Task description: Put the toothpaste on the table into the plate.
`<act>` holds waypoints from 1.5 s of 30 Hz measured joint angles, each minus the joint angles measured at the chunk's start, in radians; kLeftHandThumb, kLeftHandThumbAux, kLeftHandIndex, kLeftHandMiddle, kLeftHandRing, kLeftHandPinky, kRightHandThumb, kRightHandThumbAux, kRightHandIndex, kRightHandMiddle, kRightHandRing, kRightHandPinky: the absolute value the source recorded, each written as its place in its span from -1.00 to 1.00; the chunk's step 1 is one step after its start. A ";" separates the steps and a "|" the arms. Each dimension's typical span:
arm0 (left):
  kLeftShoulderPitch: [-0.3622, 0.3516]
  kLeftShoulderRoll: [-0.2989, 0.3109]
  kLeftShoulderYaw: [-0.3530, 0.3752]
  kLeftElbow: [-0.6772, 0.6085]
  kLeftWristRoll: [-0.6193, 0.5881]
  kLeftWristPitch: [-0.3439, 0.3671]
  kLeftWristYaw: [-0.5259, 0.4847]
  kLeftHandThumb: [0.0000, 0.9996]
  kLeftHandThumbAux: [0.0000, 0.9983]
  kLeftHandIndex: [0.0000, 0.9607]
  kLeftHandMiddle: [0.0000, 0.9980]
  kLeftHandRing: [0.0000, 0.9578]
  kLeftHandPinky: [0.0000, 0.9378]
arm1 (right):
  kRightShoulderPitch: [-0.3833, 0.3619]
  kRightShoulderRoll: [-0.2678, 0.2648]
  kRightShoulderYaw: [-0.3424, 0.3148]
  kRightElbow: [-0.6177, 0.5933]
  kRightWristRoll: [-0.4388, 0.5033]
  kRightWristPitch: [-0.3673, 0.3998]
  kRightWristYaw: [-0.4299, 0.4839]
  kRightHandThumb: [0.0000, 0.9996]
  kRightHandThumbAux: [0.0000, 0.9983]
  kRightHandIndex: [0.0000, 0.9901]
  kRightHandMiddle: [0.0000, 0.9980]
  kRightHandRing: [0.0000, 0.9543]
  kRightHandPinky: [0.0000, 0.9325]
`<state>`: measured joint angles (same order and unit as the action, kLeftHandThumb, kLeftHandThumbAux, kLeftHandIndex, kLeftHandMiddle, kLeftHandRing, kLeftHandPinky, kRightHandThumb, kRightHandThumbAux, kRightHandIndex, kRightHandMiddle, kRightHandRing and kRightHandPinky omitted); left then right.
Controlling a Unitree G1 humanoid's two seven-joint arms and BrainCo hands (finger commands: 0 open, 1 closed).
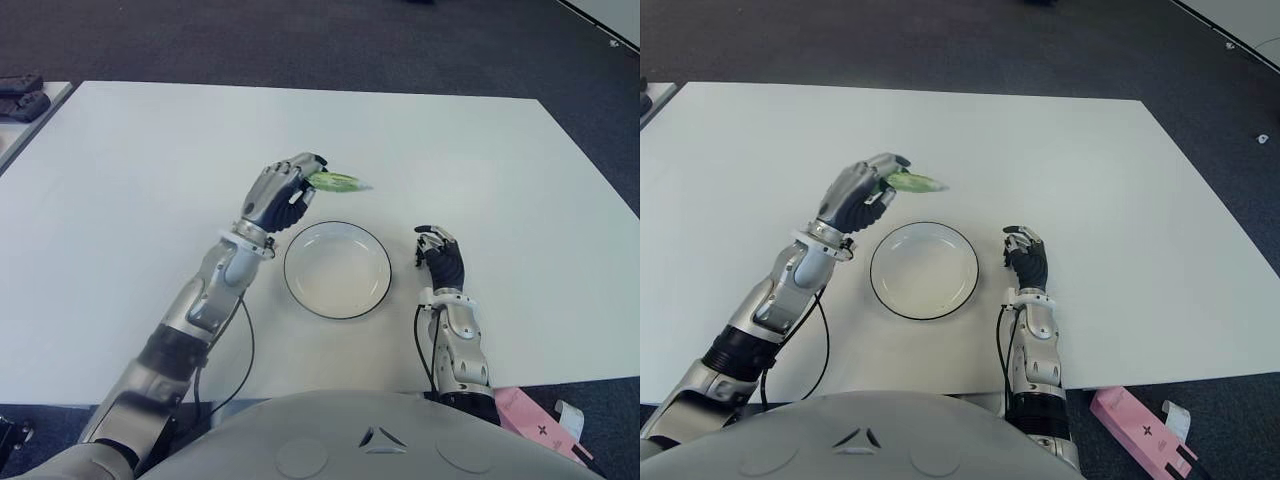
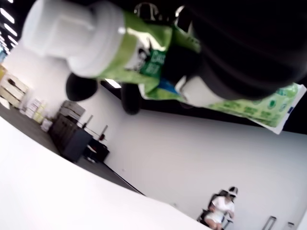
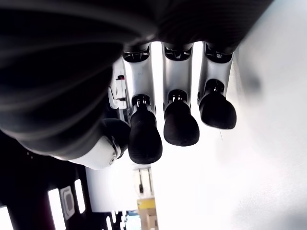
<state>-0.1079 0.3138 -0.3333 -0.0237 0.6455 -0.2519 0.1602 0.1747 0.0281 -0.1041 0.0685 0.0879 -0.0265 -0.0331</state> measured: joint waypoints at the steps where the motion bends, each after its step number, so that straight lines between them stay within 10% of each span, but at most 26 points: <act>1: -0.003 0.002 -0.009 0.008 0.000 -0.013 -0.013 0.71 0.33 -0.14 0.09 0.89 0.88 | 0.000 0.000 0.000 0.000 0.000 0.001 0.001 0.41 0.46 -0.12 0.58 0.64 0.67; 36: -0.112 0.104 -0.250 0.233 0.205 -0.142 -0.229 0.70 0.34 -0.15 0.11 0.86 0.87 | 0.017 0.010 -0.005 -0.032 0.010 0.028 -0.003 0.40 0.46 -0.12 0.58 0.64 0.68; 45: -0.090 0.118 -0.233 0.185 0.128 -0.130 -0.316 0.70 0.32 -0.14 0.09 0.54 0.40 | 0.020 0.005 -0.005 -0.028 0.010 0.022 0.000 0.40 0.45 -0.12 0.58 0.63 0.66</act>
<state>-0.1978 0.4319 -0.5665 0.1616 0.7739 -0.3815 -0.1558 0.1944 0.0327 -0.1095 0.0406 0.0978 -0.0048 -0.0336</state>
